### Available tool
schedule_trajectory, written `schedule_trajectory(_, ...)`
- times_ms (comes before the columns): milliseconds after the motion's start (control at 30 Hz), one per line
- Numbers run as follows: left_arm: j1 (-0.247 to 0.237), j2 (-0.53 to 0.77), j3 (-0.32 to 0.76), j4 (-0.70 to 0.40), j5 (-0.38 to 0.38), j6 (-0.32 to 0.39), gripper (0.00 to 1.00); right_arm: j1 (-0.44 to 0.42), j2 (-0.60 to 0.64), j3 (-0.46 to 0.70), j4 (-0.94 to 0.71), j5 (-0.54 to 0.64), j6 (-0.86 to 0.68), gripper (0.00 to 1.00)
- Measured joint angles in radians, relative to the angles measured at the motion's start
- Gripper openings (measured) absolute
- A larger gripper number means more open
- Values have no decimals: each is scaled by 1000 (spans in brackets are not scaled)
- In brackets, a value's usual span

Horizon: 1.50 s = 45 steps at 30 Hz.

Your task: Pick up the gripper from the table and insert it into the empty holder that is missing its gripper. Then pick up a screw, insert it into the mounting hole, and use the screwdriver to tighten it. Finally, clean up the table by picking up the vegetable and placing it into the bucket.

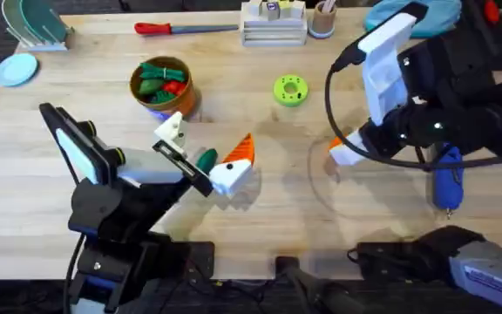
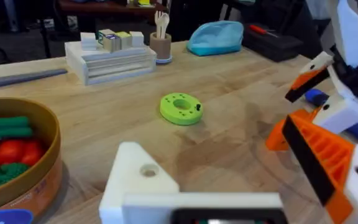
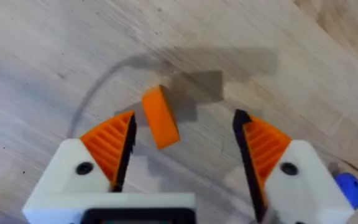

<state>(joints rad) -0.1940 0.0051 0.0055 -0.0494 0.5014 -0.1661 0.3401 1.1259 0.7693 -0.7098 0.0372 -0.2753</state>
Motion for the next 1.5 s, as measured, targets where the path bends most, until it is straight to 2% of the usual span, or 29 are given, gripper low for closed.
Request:
schedule_trajectory(200,0,0,0,0,0,0,991,0,0,0,-2,-13,-3,705)
schedule_trajectory(467,0,0,0,0,0,0,991,0,2,1,-39,-65,-3,661)
schedule_trajectory(767,0,0,0,0,0,0,991,0,24,1,-19,-73,-7,555)
schedule_trajectory(867,0,0,0,0,0,0,991,0,26,1,-20,-78,-9,408)
schedule_trajectory(1033,0,0,0,0,0,0,991,0,43,1,-21,-81,-10,236)
schedule_trajectory(1133,0,0,0,0,0,0,991,0,42,1,-19,-80,-9,33)
schedule_trajectory(1333,0,0,0,0,0,0,991,0,42,16,-48,-83,-9,14)
schedule_trajectory(1500,0,0,0,0,0,0,991,0,2,85,-102,-83,23,12)
